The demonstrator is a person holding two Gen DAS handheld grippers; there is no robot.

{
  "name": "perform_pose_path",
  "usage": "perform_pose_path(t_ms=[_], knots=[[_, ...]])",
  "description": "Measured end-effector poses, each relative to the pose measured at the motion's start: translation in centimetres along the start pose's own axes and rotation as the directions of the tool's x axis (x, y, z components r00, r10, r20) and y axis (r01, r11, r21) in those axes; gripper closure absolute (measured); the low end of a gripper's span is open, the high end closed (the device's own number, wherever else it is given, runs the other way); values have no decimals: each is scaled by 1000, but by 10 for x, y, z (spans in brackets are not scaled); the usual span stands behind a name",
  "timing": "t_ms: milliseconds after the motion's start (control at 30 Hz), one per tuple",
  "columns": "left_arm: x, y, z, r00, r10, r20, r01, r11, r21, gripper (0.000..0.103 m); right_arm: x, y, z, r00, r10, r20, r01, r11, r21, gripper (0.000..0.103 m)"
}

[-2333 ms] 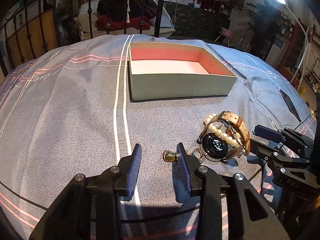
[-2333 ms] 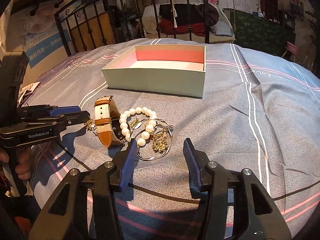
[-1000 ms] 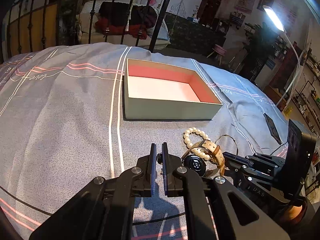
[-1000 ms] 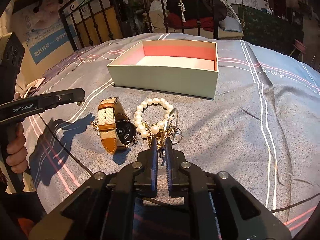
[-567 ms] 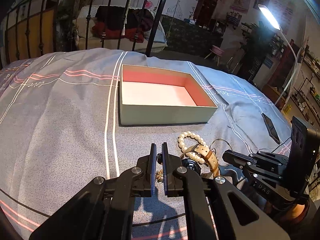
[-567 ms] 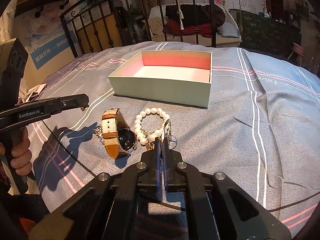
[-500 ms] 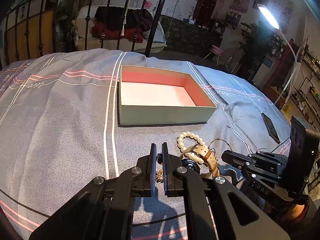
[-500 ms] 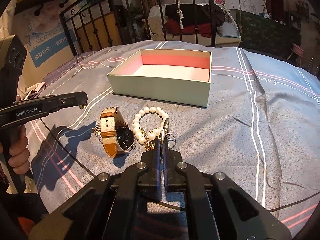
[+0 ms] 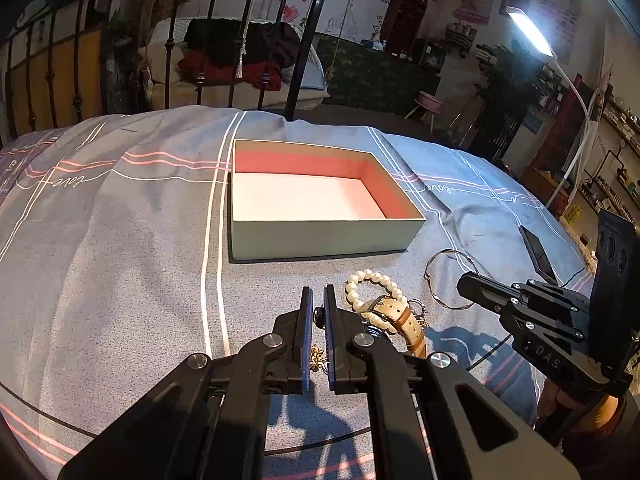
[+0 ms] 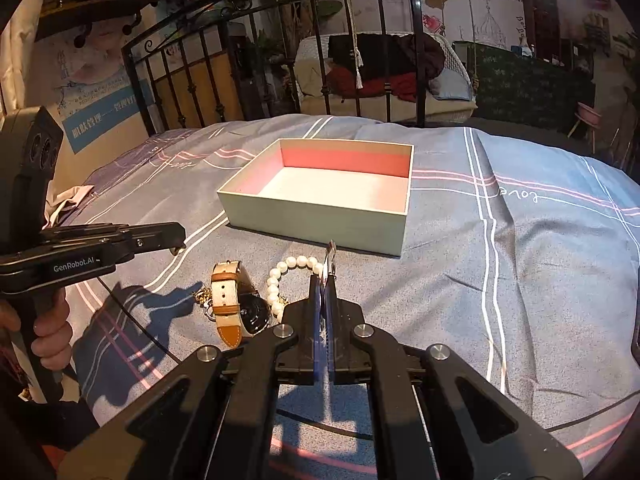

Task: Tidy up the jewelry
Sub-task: 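Lift and carry the gold earring and rose-gold bangle over the pink-lined box with both grippers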

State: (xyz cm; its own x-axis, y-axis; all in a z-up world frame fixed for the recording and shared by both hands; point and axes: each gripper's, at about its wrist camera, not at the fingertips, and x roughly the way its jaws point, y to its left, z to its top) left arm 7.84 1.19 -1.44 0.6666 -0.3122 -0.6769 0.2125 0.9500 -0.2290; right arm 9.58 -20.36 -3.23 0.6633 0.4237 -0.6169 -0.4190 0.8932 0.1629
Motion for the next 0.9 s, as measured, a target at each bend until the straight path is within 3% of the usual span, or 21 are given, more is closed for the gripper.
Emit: perform_pose_path(t_ms=[233,533,900], knots=[[0,-7,15,999,-12,34,11,1000,26,98,-5,-3,15,999,3,34,-3,1000,-8,100],[14,-11,59,997,-23,79,20,999,44,98,7,-5,57,996,28,84,-25,999,-37,100],[71,-5,117,1000,10,27,-11,1000,29,98,73,-21,112,1000,23,13,-23,999,-25,100]])
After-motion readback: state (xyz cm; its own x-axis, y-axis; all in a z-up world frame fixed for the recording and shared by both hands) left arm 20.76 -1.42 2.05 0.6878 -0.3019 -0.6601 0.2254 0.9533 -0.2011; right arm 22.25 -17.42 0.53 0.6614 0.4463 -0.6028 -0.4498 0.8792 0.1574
